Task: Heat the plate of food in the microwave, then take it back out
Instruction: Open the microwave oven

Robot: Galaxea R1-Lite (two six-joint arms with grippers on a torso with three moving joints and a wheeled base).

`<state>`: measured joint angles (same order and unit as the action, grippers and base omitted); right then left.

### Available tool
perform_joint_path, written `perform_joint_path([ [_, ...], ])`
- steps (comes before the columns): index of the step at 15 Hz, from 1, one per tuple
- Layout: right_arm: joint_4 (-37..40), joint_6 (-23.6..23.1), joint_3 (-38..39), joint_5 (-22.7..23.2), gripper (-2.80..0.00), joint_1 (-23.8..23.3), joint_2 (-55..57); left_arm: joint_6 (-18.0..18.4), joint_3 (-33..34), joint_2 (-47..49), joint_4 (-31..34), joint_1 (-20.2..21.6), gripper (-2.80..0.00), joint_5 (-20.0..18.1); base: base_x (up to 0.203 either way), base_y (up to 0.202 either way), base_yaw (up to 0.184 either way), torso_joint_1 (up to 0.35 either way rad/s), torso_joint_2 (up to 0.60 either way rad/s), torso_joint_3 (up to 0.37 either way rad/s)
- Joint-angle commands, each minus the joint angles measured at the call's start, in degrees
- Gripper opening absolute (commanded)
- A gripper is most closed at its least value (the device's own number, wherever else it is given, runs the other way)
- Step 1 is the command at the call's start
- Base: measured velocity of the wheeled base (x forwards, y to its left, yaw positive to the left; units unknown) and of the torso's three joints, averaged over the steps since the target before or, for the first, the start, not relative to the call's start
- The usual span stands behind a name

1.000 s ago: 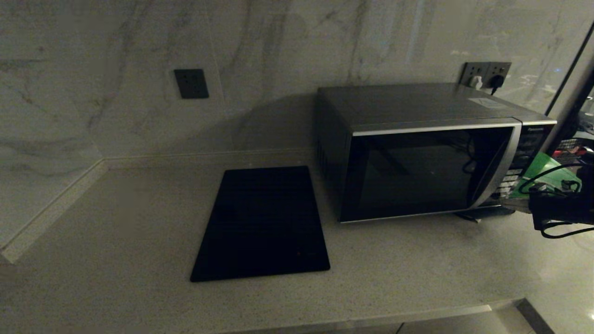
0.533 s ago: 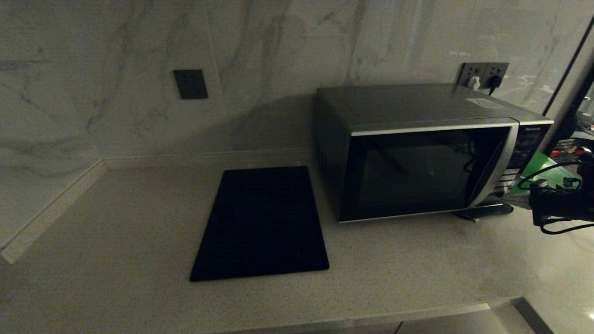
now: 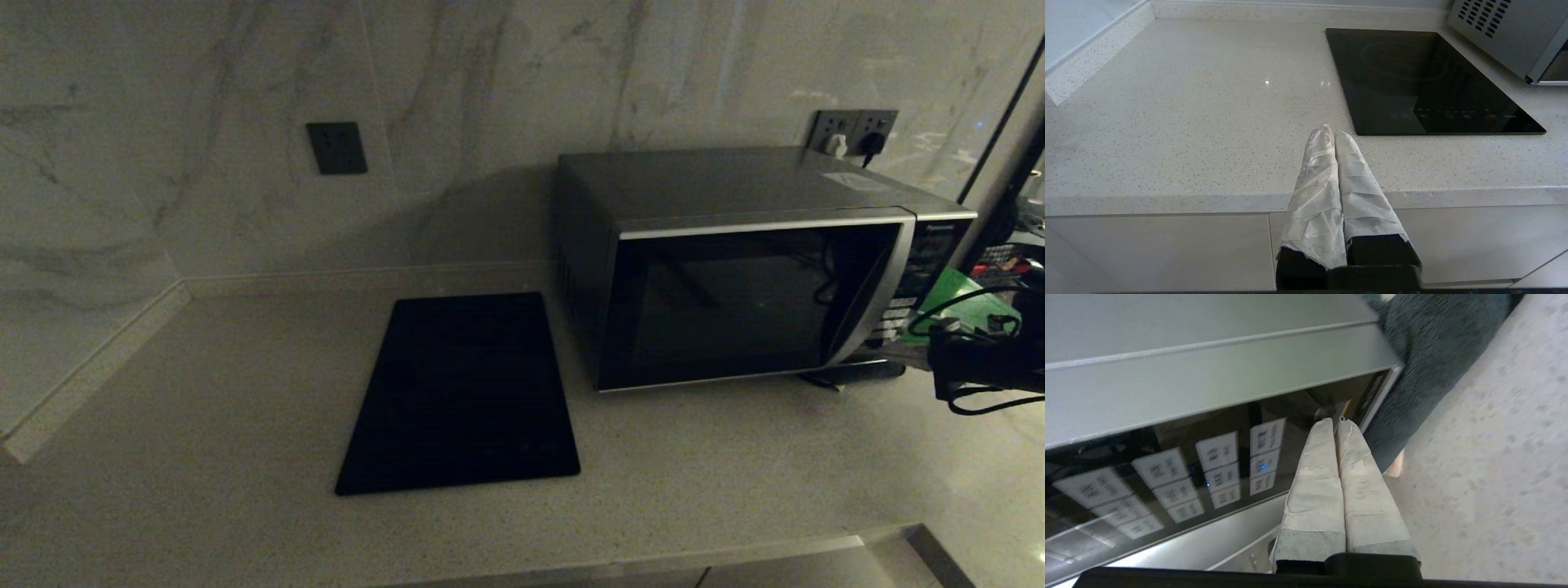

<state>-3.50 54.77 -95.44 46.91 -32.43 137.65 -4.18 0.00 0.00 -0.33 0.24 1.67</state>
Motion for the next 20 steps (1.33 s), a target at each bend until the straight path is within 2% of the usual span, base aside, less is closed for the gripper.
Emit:
perform_joint_path([
  [1, 0.16, 0.16, 3.20, 0.03, -2.80, -2.14, -5.14, -0.04, 0.00, 0.09, -0.02, 0.02, -2.80, 0.00, 0.000, 0.000, 0.000, 0.000, 0.00, 0.000],
  [4, 0.68, -0.71, 8.74, -1.35, -2.80, -5.38, -14.78, -0.04, 0.00, 0.09, -0.02, 0.02, -2.80, 0.00, 0.000, 0.000, 0.000, 0.000, 0.00, 0.000],
  [6, 3.90, -3.41, 12.33, -2.40, -2.80, -7.50, -23.90, -0.04, 0.00, 0.09, -0.02, 0.02, -2.80, 0.00, 0.000, 0.000, 0.000, 0.000, 0.00, 0.000],
  [10, 18.03, -12.02, 16.01, -8.39, -2.80, -9.25, -44.41, -0.04, 0.00, 0.09, -0.02, 0.02, -2.80, 0.00, 0.000, 0.000, 0.000, 0.000, 0.00, 0.000],
  [14, 34.02, -21.88, 17.14, -17.39, -2.80, -8.69, -63.59, -0.04, 0.00, 0.09, -0.02, 0.02, -2.80, 0.00, 0.000, 0.000, 0.000, 0.000, 0.00, 0.000],
  [16, 39.99, -25.79, 17.39, -25.27, -2.80, -4.05, -69.86, -0.04, 0.00, 0.09, -0.02, 0.02, -2.80, 0.00, 0.000, 0.000, 0.000, 0.000, 0.00, 0.000],
  [18, 43.74, -27.14, 17.58, -35.28, -2.80, 5.78, -75.17, -0.04, 0.00, 0.09, -0.02, 0.02, -2.80, 0.00, 0.000, 0.000, 0.000, 0.000, 0.00, 0.000],
  [20, 46.35, -28.53, 18.01, -43.48, -2.80, 12.81, -81.89, -0.04, 0.00, 0.09, -0.02, 0.02, -2.80, 0.00, 0.000, 0.000, 0.000, 0.000, 0.00, 0.000],
])
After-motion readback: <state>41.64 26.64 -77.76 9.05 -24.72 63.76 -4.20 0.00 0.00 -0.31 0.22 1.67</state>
